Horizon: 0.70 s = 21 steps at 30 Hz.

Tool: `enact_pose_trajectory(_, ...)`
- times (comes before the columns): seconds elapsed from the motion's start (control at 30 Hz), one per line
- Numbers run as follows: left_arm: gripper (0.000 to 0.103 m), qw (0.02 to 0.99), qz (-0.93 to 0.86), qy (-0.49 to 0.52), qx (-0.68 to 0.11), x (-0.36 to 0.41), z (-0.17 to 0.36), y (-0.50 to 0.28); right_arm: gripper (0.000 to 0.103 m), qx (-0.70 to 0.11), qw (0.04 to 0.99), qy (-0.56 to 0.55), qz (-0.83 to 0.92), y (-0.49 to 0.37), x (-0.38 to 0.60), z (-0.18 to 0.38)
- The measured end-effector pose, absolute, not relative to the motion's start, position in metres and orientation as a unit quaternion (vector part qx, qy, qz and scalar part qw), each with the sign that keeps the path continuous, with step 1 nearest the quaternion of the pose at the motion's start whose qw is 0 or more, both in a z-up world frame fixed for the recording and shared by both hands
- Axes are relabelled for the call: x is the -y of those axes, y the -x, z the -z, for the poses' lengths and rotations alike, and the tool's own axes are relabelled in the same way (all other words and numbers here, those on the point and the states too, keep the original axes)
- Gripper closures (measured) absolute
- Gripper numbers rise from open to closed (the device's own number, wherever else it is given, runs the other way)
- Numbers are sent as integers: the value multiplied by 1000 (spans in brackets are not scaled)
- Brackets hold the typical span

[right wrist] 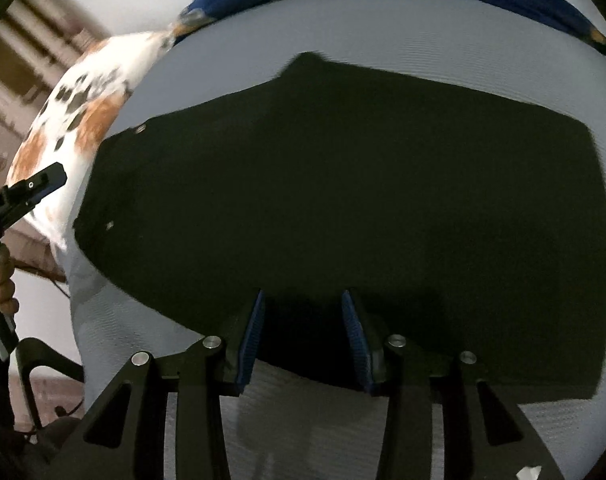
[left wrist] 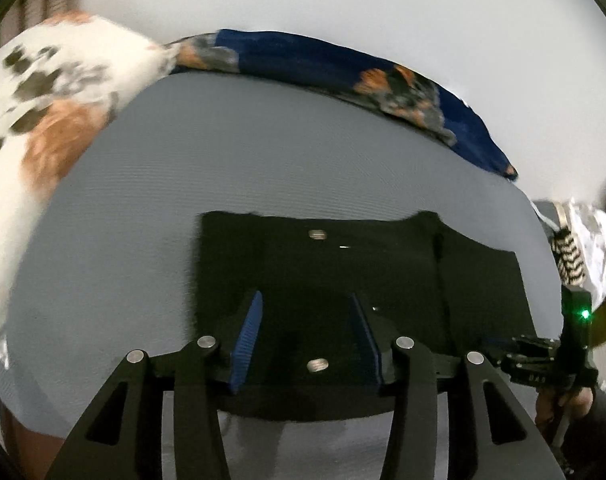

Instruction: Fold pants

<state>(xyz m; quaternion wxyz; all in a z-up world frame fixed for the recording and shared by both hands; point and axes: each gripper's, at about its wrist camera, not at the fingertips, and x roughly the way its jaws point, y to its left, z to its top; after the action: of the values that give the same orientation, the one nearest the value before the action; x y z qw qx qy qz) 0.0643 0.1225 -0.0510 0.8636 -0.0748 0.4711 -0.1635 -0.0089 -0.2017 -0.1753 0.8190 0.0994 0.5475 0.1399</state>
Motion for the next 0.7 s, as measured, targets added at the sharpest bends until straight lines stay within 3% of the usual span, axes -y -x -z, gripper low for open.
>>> enact_pose_trajectory(0.13,54,854,153,108,-486,-169,58,-68,61,-553,811,-100,-163,0,181,173)
enact_pose_trajectory(0.2,54,844,154,127,-497,-181,64,-71,47,-551,811,-108,-164,-4,178,169)
enact_pose_trajectory(0.27,53,830,167,155,-508,-197,72,-73,43,-544,816,-114,-155,-9,178,163)
enact_pose_trajectory(0.7,51,711,265,285,-586,-230,134,-91,39,-540,825,-133,-97,-25,184,148)
